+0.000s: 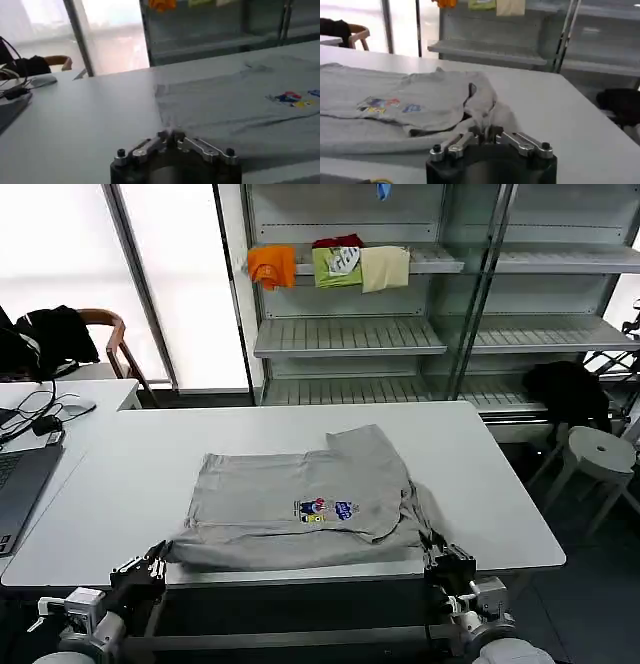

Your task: Fold and organize the clothes.

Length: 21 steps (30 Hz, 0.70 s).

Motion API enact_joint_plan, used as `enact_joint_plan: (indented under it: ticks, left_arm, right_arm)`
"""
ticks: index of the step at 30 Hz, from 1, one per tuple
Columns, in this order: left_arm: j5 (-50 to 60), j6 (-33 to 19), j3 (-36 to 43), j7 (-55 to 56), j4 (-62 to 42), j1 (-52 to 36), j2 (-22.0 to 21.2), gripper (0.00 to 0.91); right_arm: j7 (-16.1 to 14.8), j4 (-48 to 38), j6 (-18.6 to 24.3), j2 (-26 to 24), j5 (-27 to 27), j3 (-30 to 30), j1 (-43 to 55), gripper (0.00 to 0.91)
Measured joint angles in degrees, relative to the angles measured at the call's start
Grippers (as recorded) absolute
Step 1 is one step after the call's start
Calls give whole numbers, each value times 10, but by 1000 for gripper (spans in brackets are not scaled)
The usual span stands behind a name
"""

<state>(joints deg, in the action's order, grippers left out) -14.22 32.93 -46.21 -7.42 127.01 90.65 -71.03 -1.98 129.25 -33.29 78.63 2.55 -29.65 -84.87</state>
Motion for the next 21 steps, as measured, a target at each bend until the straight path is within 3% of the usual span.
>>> enact_joint_plan:
  ticks: [12, 21]
  left_arm:
    - [-8, 1, -1, 12, 8, -34, -3, 907]
    - [-29, 2, 32, 14, -72, -166, 7, 907]
  right_arm:
    - [10, -7, -1, 13, -9, 14, 66, 907]
    - [2, -150, -1, 35, 2, 49, 240, 907]
